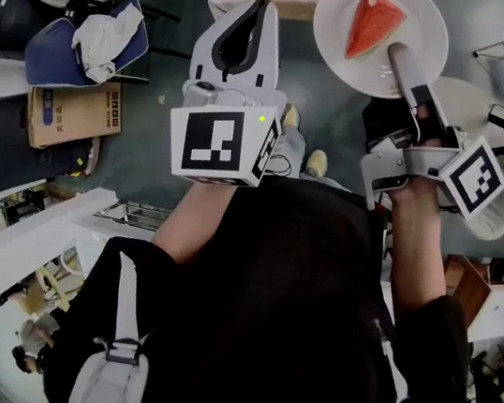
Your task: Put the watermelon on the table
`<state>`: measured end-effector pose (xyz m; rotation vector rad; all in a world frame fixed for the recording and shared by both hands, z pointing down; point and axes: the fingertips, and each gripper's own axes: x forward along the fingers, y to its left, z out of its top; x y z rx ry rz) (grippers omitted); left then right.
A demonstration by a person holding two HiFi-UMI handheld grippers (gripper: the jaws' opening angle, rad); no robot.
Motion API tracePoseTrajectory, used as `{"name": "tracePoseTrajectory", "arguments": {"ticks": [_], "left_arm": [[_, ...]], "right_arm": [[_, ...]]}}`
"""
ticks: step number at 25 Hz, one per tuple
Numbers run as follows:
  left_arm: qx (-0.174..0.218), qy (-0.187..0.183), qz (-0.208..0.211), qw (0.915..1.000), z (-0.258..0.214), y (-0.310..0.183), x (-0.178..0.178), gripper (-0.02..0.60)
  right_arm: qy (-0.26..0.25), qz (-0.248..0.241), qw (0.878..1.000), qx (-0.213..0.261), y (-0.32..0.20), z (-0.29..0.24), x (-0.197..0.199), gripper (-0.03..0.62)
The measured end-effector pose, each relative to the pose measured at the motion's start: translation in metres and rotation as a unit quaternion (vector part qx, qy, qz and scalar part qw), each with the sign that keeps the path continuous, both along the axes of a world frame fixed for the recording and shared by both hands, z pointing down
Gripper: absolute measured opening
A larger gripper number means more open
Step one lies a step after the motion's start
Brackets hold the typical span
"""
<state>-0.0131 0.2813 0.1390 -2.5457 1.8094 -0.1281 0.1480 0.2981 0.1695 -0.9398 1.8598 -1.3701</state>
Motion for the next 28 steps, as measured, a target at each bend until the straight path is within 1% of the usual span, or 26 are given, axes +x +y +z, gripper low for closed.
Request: {"name": "tracePoseTrajectory", "arguments": {"ticks": [5,12,17,19,21,25,28], "left_arm": [[-0.006,0.002,-0.005,1.0000,0.002,-0.025,-0.025,0.009],[-0.011,0.006,-0.004,0.9999,0.009,-0.056,-0.033,0.009],[-0.012,-0.003,-0.004,0.9999,0.013,-0.073,-0.039,0.009],[-0.015,0.000,-0.004,0.9999,0.015,-0.081,-0.041,0.009],[-0.013,0.003,-0.003,0.9999,0.015,-0.091,-0.042,0.009],[-0.008,-0.005,-0.001,1.0000,0.014,-0.107,-0.044,0.009],[-0.007,-0.002,-0.001,1.0000,0.012,-0.118,-0.047,0.009]], "right_arm": [[0.000,-0.006,1.000,0.002,-0.026,-0.001,-0.023,0.018],[0.002,-0.008,1.000,-0.008,-0.055,0.005,-0.029,0.018],[0.004,-0.007,1.000,-0.013,-0.073,0.008,-0.037,0.018],[0.005,-0.007,1.000,-0.013,-0.081,0.009,-0.039,0.018],[0.004,-0.007,1.000,-0.012,-0.091,0.008,-0.041,0.018],[0.004,-0.008,1.000,-0.012,-0.106,0.009,-0.046,0.018],[0.006,-0.009,1.000,-0.013,-0.118,0.008,-0.051,0.018]]}}
